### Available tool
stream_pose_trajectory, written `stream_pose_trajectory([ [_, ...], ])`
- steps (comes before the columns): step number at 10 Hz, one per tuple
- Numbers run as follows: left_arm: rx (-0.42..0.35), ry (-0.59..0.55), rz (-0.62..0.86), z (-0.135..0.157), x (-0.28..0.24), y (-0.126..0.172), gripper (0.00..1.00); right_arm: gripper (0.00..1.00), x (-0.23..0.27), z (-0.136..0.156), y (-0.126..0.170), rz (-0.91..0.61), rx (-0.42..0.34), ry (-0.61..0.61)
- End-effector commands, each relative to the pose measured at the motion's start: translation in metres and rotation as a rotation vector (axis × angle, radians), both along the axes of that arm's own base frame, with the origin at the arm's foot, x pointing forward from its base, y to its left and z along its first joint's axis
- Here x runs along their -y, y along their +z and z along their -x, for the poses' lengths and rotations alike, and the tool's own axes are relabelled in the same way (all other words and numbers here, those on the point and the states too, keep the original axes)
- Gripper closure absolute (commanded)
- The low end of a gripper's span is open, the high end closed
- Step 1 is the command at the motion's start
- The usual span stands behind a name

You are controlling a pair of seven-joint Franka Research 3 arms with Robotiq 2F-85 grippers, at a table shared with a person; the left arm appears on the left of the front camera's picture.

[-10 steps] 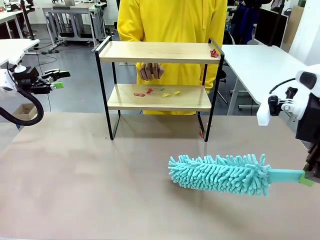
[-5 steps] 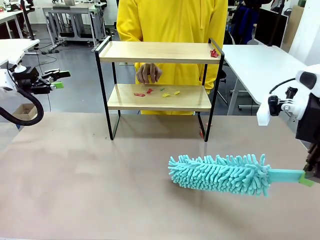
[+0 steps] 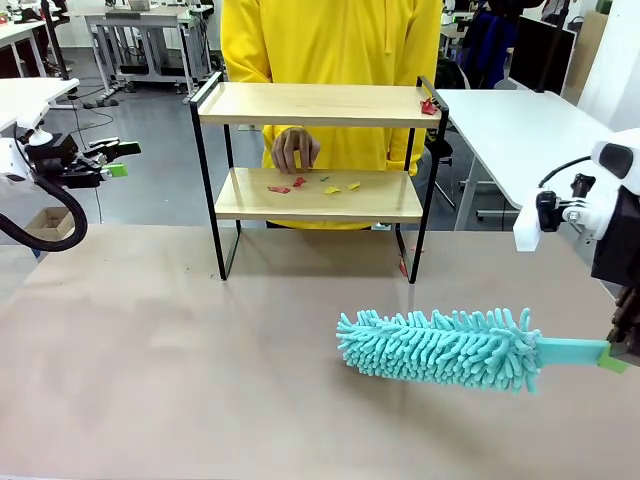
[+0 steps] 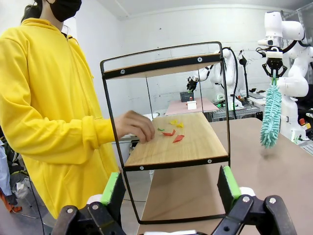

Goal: Clean the shelf.
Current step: Clean the specific section of the Shelf indicated by the human with the Duster.

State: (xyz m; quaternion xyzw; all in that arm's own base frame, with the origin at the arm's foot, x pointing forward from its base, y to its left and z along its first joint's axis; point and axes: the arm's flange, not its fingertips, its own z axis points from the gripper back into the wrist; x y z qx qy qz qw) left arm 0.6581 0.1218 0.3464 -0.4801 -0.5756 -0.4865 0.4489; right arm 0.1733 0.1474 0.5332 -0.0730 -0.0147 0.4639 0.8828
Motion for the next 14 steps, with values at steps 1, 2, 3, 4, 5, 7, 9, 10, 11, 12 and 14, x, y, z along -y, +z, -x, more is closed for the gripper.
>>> stream_pose_trajectory([
  [1,0.003,-0.007,0.003,0.002,0.0,0.002,0.0,0.87,-0.003,-0.001,0.001,-0.017,0.01,-0.02],
  [2,0.003,-0.007,0.003,0.002,0.0,0.002,0.0,0.87,-0.003,-0.001,0.001,-0.017,0.01,-0.02],
  [3,0.003,-0.007,0.003,0.002,0.0,0.002,0.0,0.87,-0.003,-0.001,0.001,-0.017,0.01,-0.02],
  [4,0.003,-0.007,0.003,0.002,0.0,0.002,0.0,0.87,-0.003,-0.001,0.001,-0.017,0.01,-0.02],
  [5,0.003,-0.007,0.003,0.002,0.0,0.002,0.0,0.87,-0.003,-0.001,0.001,-0.017,0.01,-0.02],
  [7,0.003,-0.007,0.003,0.002,0.0,0.002,0.0,0.87,-0.003,-0.001,0.001,-0.017,0.01,-0.02],
  [9,0.003,-0.007,0.003,0.002,0.0,0.002,0.0,0.87,-0.019,-0.007,0.005,-0.063,0.019,-0.048],
  [10,0.003,-0.007,0.003,0.002,0.0,0.002,0.0,0.87,-0.041,-0.011,0.011,-0.104,0.042,-0.097],
  [11,0.003,-0.007,0.003,0.002,0.0,0.002,0.0,0.87,-0.06,-0.013,0.017,-0.14,0.073,-0.138],
  [12,0.003,-0.007,0.003,0.002,0.0,0.002,0.0,0.87,-0.085,-0.013,0.024,-0.199,0.131,-0.183],
  [14,0.003,-0.007,0.003,0.002,0.0,0.002,0.0,0.87,-0.139,-0.015,0.034,-0.312,0.186,-0.338],
])
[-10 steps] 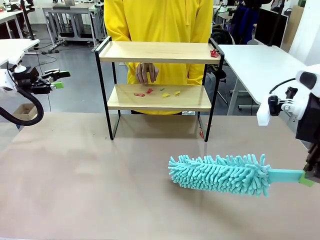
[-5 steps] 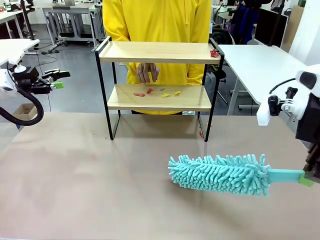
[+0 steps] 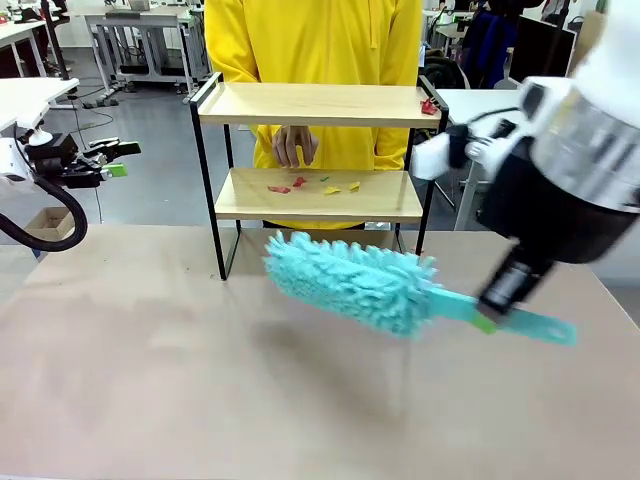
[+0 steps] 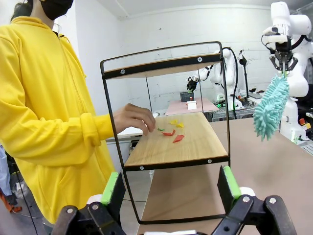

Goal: Clean the shelf.
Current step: Clean the specific section of the Shelf indicated by the human with the Duster.

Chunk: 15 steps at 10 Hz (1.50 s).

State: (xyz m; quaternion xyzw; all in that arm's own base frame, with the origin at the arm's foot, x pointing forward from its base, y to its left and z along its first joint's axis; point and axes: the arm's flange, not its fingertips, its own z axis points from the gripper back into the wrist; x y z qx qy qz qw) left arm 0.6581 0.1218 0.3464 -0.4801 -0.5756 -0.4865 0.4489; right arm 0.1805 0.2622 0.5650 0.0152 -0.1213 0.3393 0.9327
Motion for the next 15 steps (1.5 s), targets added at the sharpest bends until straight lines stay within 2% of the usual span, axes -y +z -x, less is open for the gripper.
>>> stream_pose_trajectory([
  [1,0.003,-0.007,0.003,0.002,0.0,0.002,0.0,0.87,-0.046,-0.009,0.002,-0.079,0.094,-0.149],
  [3,0.003,-0.007,0.003,0.002,0.0,0.002,0.0,0.87,-0.079,-0.011,0.002,-0.207,0.113,-0.274],
  [4,0.003,-0.007,0.003,0.002,0.0,0.002,0.0,0.87,-0.083,-0.016,0.002,-0.263,0.052,-0.374],
  [5,0.003,-0.007,0.003,0.002,0.0,0.002,0.0,0.87,-0.066,-0.005,0.004,-0.15,0.087,-0.197],
  [8,0.003,-0.007,0.003,0.002,0.0,0.002,0.0,0.87,-0.066,-0.005,0.004,-0.15,0.087,-0.197],
  [9,0.003,-0.007,0.003,0.002,0.0,0.002,0.0,0.87,-0.075,-0.006,-0.001,-0.163,0.075,-0.237],
  [10,0.003,-0.007,0.003,0.002,0.0,0.002,0.0,0.87,-0.102,-0.019,0.0,-0.149,0.1,-0.36],
  [12,0.003,-0.007,0.003,0.002,0.0,0.002,0.0,0.87,-0.148,-0.059,0.003,-0.211,0.123,-0.449],
  [15,0.003,-0.007,0.003,0.002,0.0,0.002,0.0,0.87,-0.203,-0.097,0.011,-0.284,0.19,-0.562],
])
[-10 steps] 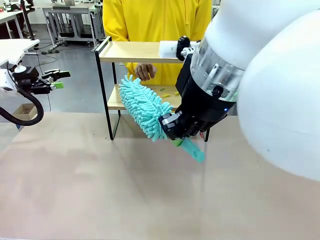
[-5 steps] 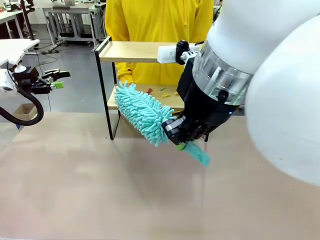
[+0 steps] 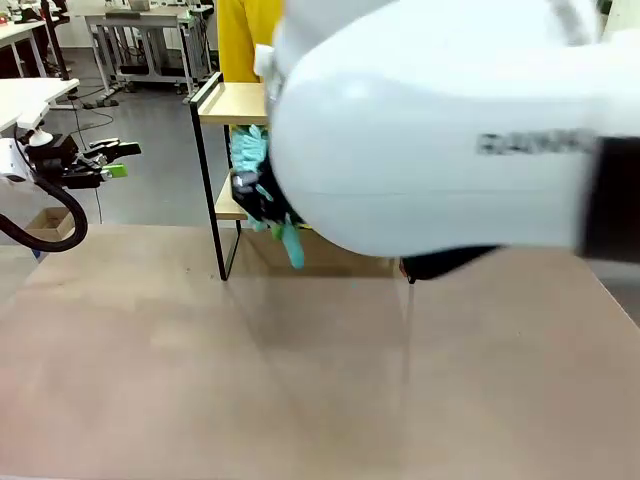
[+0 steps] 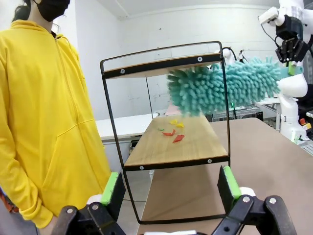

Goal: Clean the shelf.
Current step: Clean the specific section of the Shelf indicated by the human with the Duster.

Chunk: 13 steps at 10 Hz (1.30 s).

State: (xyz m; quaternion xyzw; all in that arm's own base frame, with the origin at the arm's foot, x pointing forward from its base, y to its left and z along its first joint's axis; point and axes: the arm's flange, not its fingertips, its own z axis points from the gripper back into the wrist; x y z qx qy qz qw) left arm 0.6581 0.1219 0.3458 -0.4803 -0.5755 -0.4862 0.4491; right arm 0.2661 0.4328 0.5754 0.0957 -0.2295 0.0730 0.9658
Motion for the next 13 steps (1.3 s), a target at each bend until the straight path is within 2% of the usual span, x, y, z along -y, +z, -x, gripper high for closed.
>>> stream_pose_trajectory([
  [1,0.004,-0.007,0.003,0.002,0.0,0.003,0.0,0.87,-0.048,-0.031,-0.004,0.011,0.051,-0.093],
  [3,0.004,-0.007,0.003,0.002,0.0,0.003,0.0,0.87,-0.082,-0.071,-0.02,0.004,0.063,-0.136],
  [5,0.004,-0.007,0.003,0.002,0.0,0.003,0.0,0.87,-0.096,-0.097,-0.033,-0.016,0.083,-0.162],
  [6,0.004,-0.007,0.003,0.002,0.0,0.003,0.0,0.87,-0.096,-0.107,-0.041,-0.023,0.068,-0.166],
  [9,0.004,-0.007,0.003,0.002,0.0,0.003,0.0,0.87,-0.085,-0.124,-0.065,-0.054,-0.027,-0.167],
  [10,0.004,-0.007,0.003,0.002,0.0,0.003,0.0,0.87,-0.079,-0.126,-0.068,-0.061,-0.044,-0.179],
  [11,0.004,-0.007,0.003,0.002,0.0,0.003,0.0,0.87,-0.078,-0.121,-0.064,-0.054,-0.1,-0.15],
  [12,0.004,-0.007,0.003,0.002,0.0,0.003,0.0,0.87,-0.082,-0.125,-0.075,-0.029,-0.024,-0.169],
  [13,0.004,-0.007,0.003,0.002,0.0,0.003,0.0,0.87,-0.082,-0.125,-0.075,-0.029,-0.024,-0.169],
])
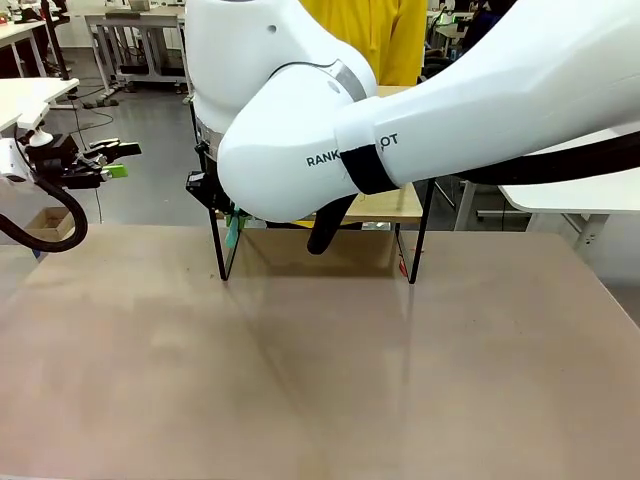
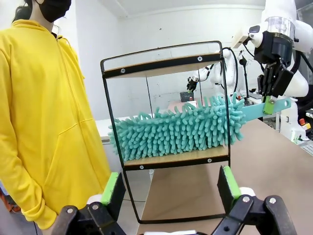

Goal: Clean the shelf.
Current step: Clean the specific section of the Shelf indicated by the human with the Duster.

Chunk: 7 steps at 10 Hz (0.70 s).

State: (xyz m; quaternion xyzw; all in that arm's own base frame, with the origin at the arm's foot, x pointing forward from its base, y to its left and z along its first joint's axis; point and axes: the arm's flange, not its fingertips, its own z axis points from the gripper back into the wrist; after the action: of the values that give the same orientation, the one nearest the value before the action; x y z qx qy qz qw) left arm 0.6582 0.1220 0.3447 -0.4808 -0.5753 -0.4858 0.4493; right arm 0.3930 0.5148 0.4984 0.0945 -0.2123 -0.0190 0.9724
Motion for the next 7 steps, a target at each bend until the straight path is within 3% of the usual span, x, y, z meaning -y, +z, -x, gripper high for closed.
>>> stream_pose_trajectory([
  [1,0.005,-0.007,0.003,0.002,0.0,0.004,0.0,0.87,0.0,0.002,0.002,0.01,0.029,0.007],
  [3,0.005,-0.007,0.003,0.002,0.0,0.004,0.0,0.87,0.025,-0.006,0.0,0.002,-0.048,-0.029],
  [5,0.005,-0.007,0.003,0.002,0.0,0.004,0.0,0.87,0.087,-0.016,-0.007,-0.021,-0.12,-0.08],
  [7,0.005,-0.007,0.003,0.002,0.0,0.004,0.0,0.87,0.154,-0.01,-0.005,-0.059,-0.144,-0.151],
])
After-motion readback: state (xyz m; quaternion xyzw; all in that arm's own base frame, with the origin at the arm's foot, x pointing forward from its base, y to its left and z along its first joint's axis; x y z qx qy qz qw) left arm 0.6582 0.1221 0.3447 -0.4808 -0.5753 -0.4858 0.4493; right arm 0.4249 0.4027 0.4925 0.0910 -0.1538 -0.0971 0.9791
